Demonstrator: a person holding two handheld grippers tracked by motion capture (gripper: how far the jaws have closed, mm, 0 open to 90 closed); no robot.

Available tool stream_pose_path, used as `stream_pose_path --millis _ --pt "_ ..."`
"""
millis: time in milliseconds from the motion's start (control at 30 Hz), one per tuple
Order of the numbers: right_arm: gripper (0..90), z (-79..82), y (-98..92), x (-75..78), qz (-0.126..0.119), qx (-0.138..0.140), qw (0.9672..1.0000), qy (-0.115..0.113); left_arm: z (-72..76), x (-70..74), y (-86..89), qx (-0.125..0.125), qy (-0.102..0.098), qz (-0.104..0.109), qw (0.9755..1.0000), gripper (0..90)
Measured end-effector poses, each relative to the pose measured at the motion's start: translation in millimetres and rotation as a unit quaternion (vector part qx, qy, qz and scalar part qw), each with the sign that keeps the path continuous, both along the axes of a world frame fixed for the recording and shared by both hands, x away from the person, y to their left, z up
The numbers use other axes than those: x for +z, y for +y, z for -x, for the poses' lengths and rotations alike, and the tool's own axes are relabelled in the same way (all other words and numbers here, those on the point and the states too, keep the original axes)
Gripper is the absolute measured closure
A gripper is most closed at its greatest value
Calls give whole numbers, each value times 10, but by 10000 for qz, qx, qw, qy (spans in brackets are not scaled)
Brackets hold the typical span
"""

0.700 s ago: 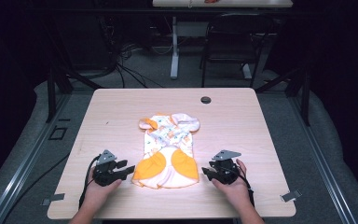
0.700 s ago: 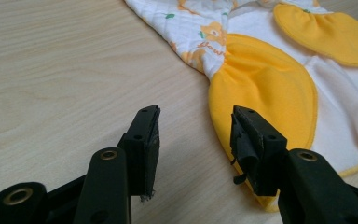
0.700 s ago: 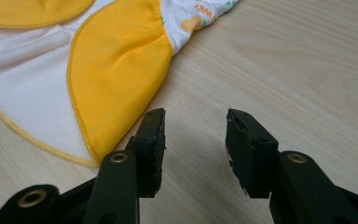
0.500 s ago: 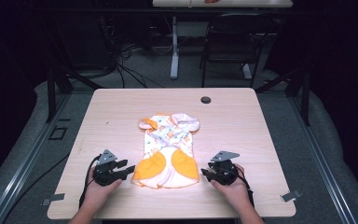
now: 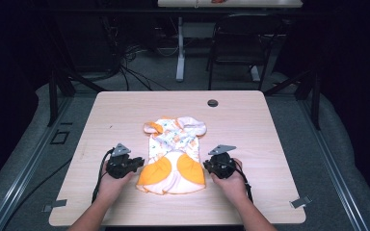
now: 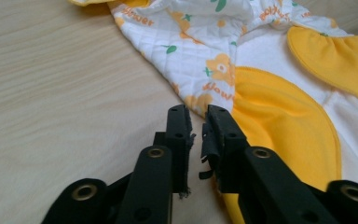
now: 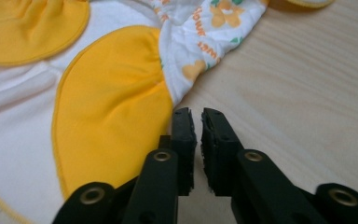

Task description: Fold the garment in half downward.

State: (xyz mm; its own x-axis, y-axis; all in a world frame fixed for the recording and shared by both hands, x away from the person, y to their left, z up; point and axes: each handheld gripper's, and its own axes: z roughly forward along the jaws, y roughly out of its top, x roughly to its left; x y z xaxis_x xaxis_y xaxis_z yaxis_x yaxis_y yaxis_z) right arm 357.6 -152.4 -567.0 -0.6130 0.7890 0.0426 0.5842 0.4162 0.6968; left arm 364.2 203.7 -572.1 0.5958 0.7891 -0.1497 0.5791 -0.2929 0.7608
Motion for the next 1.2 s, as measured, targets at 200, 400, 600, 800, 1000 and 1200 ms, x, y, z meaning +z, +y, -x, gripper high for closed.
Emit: stream_pose_path --millis 200,400,600,800,1000,1200 --pt "895 -166 133 17 -120 -2 9999 57 -199 -9 -186 -46 68 -53 10000 891" --pt "895 -277 257 5 -159 41 9998 80 -280 -69 -299 -18 135 -81 9999 894" --pt "898 -268 265 -86 -115 24 9999 104 -263 -127 -300 -44 131 -85 9999 897" --pt "899 -223 220 -118 -241 15 9997 75 -221 -124 -304 -118 63 -200 9997 897" --pt "898 -133 200 -131 -219 138 9997 -24 -150 -127 -297 -228 35 -216 9995 898" --pt "898 -37 182 -130 -170 249 9995 -51 -47 -133 -274 -295 75 -138 9994 899"
